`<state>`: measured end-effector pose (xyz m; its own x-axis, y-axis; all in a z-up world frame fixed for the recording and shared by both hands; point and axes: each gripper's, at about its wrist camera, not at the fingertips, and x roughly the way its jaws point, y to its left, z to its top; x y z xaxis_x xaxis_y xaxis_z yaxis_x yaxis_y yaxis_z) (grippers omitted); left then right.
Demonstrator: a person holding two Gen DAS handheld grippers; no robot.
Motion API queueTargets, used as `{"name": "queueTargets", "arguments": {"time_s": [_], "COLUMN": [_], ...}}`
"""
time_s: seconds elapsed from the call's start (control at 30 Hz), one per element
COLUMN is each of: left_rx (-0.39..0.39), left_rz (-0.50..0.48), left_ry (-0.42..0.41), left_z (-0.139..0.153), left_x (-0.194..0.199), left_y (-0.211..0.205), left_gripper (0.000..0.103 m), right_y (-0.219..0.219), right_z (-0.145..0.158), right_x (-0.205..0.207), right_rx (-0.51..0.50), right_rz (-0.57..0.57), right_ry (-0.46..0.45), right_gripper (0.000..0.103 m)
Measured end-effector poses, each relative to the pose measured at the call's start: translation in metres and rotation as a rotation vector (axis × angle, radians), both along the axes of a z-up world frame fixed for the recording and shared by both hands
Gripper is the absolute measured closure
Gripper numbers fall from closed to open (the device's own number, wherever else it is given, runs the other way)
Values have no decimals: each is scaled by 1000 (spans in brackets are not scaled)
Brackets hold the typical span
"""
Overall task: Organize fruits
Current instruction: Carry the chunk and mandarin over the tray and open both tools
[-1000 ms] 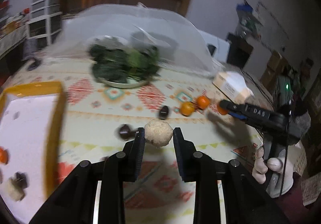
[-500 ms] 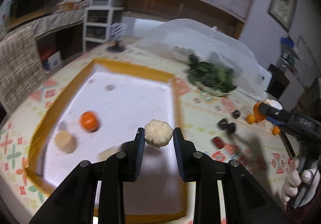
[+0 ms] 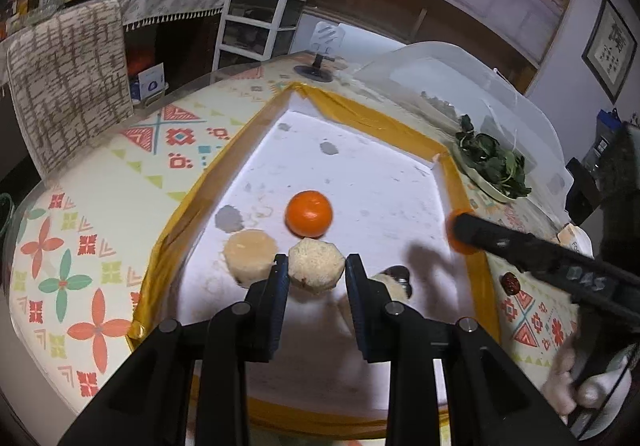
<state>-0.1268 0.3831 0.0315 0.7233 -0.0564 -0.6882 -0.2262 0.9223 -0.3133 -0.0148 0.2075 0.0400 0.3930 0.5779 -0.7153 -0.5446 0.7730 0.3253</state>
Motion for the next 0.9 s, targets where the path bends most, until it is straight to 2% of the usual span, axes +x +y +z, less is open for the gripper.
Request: {"name": "queueTargets", "arguments": {"time_s": [0.1, 0.27, 0.33, 0.4, 0.53, 0.63, 0.73, 0.8, 0.83, 0.9], "left_rx": [-11, -34, -42, -46, -35, -36, -34, -34, -38, -38], "left_rz": [0, -2, -4, -7, -3, -6, -21, -39, -52, -82], "left_ry": [5, 0, -1, -5, -22, -48, -85, -114, -129, -154], "left_z": [-3, -3, -2, -1, 8, 19, 34, 46, 52, 62], "left_x": [2, 3, 3, 3, -2, -7, -15, -21, -24, -29], "left_y": [4, 6, 6, 4, -2, -5, -14, -24, -30, -44], "left_gripper": [75, 74, 69, 60, 58, 57, 55, 50, 49, 49], "right_y": [13, 22, 22, 19, 6, -15, -41, -65, -78, -117], "right_z": [-15, -21, -20, -16, -6, 5, 15, 18, 18, 15], "right_x": [5, 6, 6, 7, 4, -7, -21, -30, -34, -46], "right_rx": [-33, -55, -46, -30, 13, 90, 147, 209, 254, 403], "right_rz": [3, -15, -16, -23, -36, -44, -63, -85, -98, -155], "right_ry": [21, 13, 14, 15, 25, 56, 80, 125, 157, 250], "right_gripper": [68, 67, 66, 61, 57, 56, 45, 41, 41, 41]}}
